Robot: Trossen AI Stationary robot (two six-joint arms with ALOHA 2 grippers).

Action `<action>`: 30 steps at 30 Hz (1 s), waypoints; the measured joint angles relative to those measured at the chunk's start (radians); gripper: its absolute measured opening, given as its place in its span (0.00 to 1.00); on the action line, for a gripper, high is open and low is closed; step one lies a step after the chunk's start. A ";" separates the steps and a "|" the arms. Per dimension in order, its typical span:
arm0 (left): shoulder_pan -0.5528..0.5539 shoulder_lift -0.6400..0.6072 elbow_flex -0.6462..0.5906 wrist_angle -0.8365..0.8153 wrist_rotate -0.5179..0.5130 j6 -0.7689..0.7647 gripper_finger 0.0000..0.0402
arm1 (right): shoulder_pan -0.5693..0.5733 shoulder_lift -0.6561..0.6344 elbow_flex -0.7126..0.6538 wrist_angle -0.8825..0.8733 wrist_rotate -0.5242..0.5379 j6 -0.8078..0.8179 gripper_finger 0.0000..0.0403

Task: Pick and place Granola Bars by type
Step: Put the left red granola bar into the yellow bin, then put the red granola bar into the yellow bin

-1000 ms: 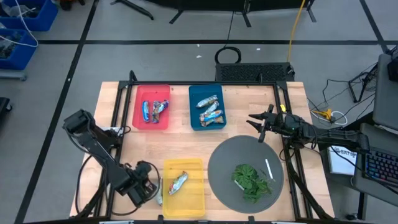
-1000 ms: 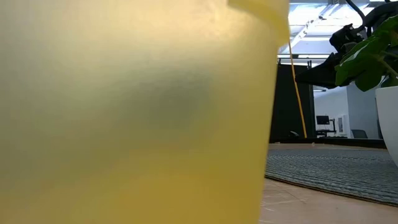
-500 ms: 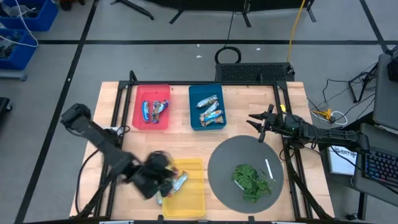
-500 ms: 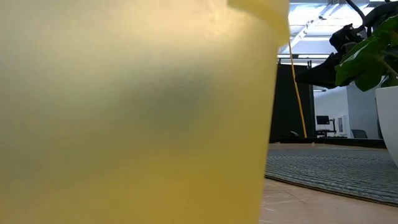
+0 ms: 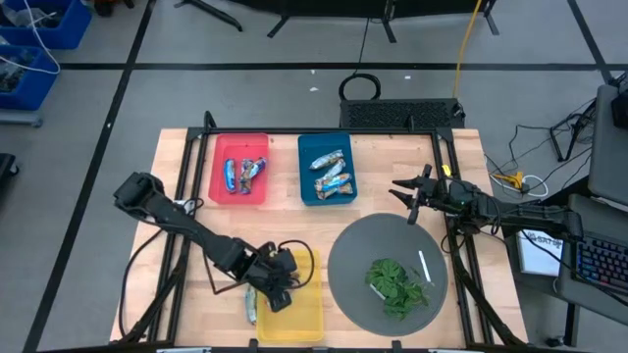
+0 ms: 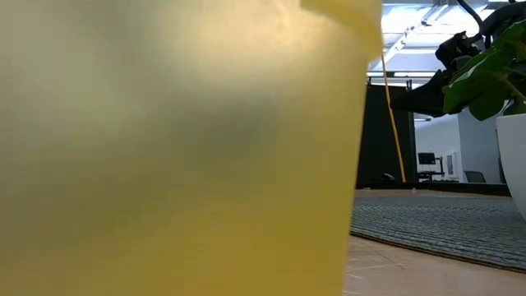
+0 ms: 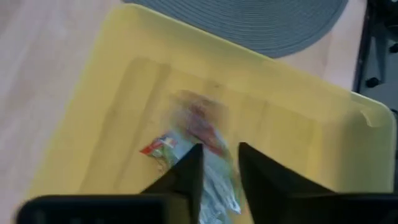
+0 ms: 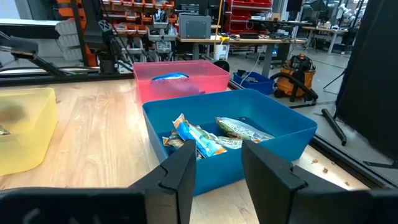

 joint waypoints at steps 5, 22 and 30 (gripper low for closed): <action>0.015 -0.004 0.000 -0.066 0.014 -0.018 0.46 | 0.000 0.000 0.000 0.000 0.000 0.000 0.30; -0.201 -0.018 0.002 -0.509 0.073 -0.640 0.57 | 0.000 0.000 0.000 0.000 0.000 0.000 0.30; -0.179 -0.029 0.042 -0.520 0.047 -0.554 0.50 | 0.000 0.000 0.000 0.000 0.000 0.000 0.30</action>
